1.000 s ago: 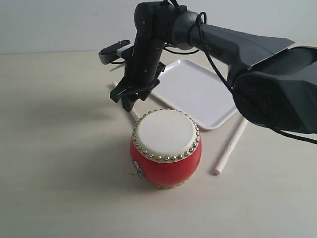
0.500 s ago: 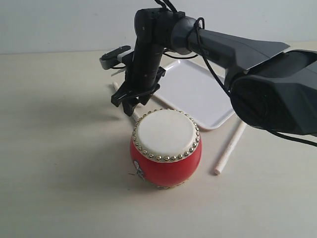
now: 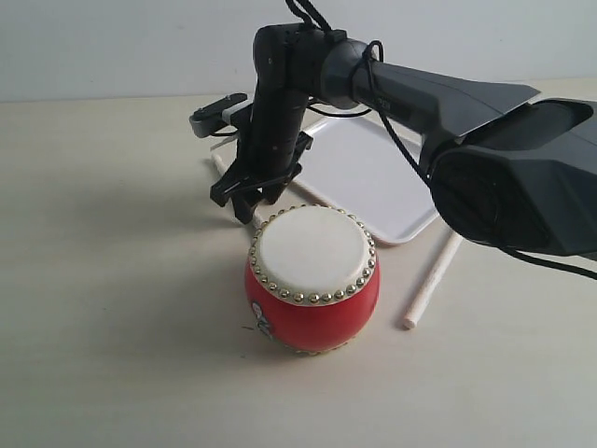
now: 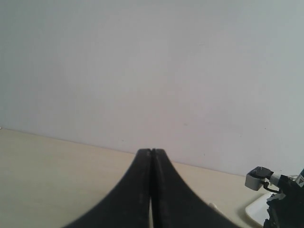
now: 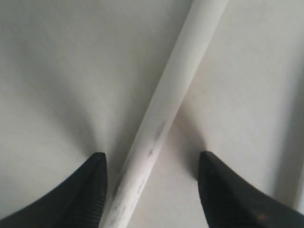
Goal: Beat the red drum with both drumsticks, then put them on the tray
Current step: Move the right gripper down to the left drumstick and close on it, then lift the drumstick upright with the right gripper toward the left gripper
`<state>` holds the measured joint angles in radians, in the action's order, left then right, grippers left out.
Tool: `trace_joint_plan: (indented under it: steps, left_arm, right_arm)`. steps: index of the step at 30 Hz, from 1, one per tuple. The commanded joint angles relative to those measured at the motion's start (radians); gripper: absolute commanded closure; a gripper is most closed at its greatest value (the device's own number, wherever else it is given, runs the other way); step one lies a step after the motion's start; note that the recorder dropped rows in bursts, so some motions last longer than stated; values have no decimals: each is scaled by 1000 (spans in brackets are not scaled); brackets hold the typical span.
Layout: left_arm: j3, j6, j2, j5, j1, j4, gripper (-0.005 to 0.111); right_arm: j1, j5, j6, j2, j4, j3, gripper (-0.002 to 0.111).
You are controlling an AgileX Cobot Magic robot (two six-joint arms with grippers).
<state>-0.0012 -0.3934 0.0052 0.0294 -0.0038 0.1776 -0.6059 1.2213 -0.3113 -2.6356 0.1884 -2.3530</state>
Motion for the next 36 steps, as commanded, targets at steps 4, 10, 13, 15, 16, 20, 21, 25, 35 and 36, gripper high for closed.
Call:
trace_joint_plan:
  steps: [4, 10, 13, 15, 16, 20, 21, 25, 35, 36]
  left_arm:
    - [1, -4, -5, 5, 4, -6, 107]
    - [1, -4, -5, 5, 4, -6, 107]
    - [1, -4, -5, 5, 4, -6, 107]
    - [1, -4, -5, 5, 4, -6, 107]
    - [1, -4, -5, 5, 4, -6, 107]
    - [1, -4, -5, 5, 4, -6, 107]
    - [1, -4, -5, 5, 4, -6, 107]
    - [1, -4, -5, 5, 4, -6, 107]
    - [1, -4, -5, 5, 4, -6, 107]
    - [1, -4, -5, 5, 4, -6, 107]
  right_arm:
    - [0, 0, 2, -3, 3, -8, 55]
    - [-4, 0, 12, -3, -26, -8, 58]
    - [-29, 0, 37, -3, -125, -8, 58]
    - [-52, 0, 52, -3, -174, -8, 58]
    - [-63, 0, 52, -3, -188, -8, 58]
    - [-93, 0, 52, -3, -188, -8, 58]
    - [-93, 0, 52, -3, -188, -8, 58]
    - [-92, 0, 52, -3, -205, -8, 58]
    - [-92, 0, 17, 0, -195, -8, 102]
    - [-92, 0, 17, 3, -195, -8, 109]
